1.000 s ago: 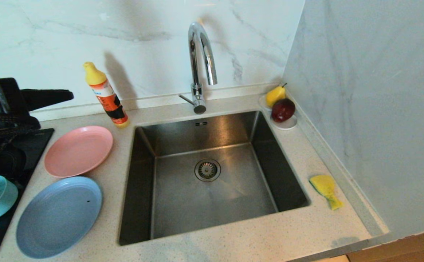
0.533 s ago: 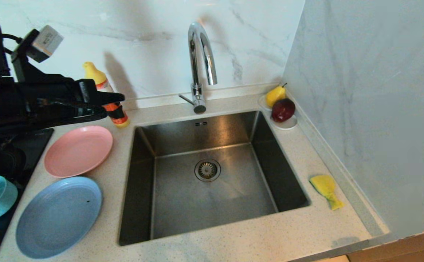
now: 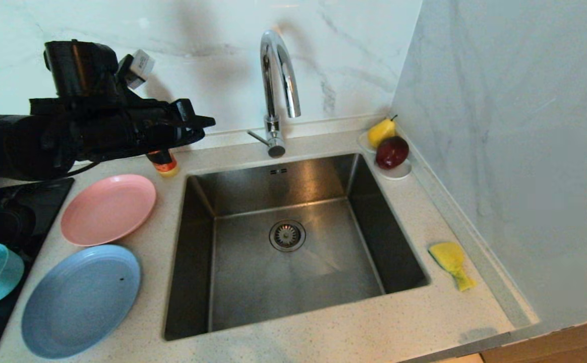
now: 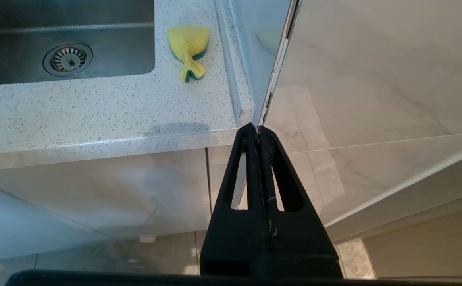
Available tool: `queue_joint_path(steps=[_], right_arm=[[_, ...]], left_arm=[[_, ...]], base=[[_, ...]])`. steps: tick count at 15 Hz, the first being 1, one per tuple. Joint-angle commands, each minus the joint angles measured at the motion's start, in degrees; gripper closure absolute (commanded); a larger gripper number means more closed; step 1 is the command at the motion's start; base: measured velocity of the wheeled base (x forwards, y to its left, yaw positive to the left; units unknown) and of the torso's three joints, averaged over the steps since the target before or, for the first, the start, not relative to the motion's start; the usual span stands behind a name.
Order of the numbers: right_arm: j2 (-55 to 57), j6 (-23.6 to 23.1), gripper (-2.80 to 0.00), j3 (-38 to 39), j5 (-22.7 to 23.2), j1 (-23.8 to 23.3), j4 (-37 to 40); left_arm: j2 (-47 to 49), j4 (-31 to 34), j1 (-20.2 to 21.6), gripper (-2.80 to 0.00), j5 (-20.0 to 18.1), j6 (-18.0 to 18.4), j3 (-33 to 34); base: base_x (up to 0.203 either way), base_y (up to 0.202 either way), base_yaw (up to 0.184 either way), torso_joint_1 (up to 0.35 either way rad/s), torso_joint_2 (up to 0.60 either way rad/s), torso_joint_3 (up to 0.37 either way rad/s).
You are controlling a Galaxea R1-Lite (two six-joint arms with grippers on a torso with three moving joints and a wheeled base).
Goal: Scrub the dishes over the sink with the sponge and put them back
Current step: Turn on the faucet
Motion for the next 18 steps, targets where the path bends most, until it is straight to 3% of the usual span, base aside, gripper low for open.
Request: queue_joint_path(steps=[1, 11, 18], right_arm=[[-0.02, -0.04, 0.0, 0.0, 0.02, 0.0, -0.01], [-0.03, -0.04, 0.0, 0.0, 0.02, 0.0, -0.01], [-0.06, -0.04, 0.0, 0.0, 0.02, 0.0, -0.01]], left_arm=[[7.11, -0.65, -0.03, 0.0, -0.06, -1.51, -5.45], [19.78, -0.16, -0.11, 0.0, 0.2, -3.59, -22.09], [23.57, -0.8, -0.47, 0.0, -0.87, -3.58, -25.61]], base=[[0.0, 0.0, 0.0, 0.0, 0.0, 0.0], [0.0, 0.0, 0.0, 0.0, 0.0, 0.0], [0.0, 0.0, 0.0, 0.0, 0.0, 0.0]])
